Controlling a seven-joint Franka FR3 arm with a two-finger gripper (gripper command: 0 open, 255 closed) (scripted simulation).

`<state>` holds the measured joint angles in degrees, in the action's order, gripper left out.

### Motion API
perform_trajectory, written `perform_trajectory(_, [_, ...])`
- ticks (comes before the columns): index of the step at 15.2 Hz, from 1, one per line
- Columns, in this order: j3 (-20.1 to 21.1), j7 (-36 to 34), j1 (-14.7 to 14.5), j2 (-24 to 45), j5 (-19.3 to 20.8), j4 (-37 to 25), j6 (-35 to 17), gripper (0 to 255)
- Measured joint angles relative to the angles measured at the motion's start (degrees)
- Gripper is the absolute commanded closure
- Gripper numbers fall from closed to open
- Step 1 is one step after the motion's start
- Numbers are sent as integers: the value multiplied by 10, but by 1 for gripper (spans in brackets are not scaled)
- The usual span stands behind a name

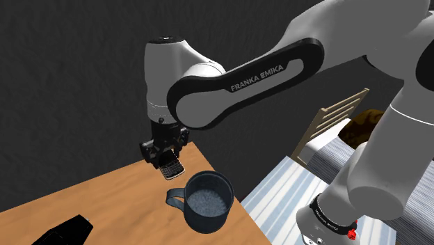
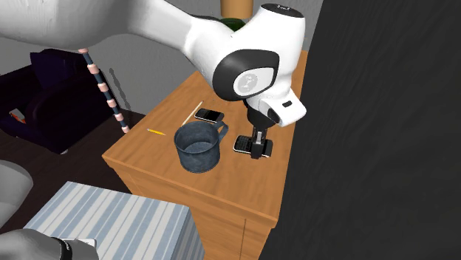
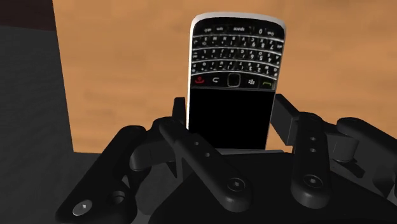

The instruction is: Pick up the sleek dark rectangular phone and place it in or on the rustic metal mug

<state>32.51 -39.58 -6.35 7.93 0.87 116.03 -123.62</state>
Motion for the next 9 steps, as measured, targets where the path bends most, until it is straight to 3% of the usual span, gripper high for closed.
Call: perform_trajectory(9, [2,12,5,-33,-20,-37,65,255])
